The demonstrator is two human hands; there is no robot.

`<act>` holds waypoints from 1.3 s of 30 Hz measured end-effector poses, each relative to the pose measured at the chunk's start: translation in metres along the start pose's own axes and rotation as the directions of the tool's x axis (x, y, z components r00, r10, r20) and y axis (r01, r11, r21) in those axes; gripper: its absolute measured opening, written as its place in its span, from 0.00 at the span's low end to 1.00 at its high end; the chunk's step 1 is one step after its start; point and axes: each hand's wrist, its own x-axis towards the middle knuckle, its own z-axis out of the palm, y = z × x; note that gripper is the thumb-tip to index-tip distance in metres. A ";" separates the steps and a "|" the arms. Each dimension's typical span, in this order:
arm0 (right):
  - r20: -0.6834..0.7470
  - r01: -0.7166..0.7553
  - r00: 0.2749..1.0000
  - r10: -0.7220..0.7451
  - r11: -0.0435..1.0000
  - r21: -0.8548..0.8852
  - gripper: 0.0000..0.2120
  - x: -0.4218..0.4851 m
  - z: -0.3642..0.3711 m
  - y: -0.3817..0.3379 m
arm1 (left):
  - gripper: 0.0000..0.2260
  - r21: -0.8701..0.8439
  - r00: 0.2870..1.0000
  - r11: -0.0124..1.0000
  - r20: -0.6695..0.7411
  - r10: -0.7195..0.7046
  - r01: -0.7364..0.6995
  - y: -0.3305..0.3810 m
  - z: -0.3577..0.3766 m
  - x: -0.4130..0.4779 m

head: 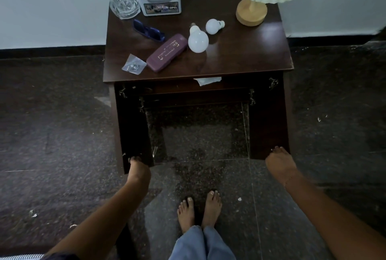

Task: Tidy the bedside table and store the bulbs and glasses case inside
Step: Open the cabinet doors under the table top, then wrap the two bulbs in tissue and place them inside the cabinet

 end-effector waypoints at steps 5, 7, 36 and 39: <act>0.008 -0.013 1.000 0.013 0.998 0.065 0.18 0.000 -0.001 0.009 | 0.21 -0.100 0.999 0.994 0.039 -0.034 0.038 -0.005 -0.020 -0.008; 0.008 -0.039 0.999 0.038 0.995 0.088 0.18 -0.002 0.003 0.016 | 0.21 -0.136 0.998 0.989 0.043 -0.049 0.054 -0.013 -0.018 -0.010; -0.485 0.481 0.766 0.423 0.124 0.868 0.20 0.101 -0.291 0.003 | 0.27 -0.703 0.914 -0.626 -0.088 -0.396 -0.338 -0.114 -0.273 0.049; -0.421 0.445 0.815 0.398 0.034 0.895 0.22 0.116 -0.299 0.003 | 0.22 -0.590 0.937 -0.747 -0.048 -0.345 -0.305 -0.126 -0.281 0.058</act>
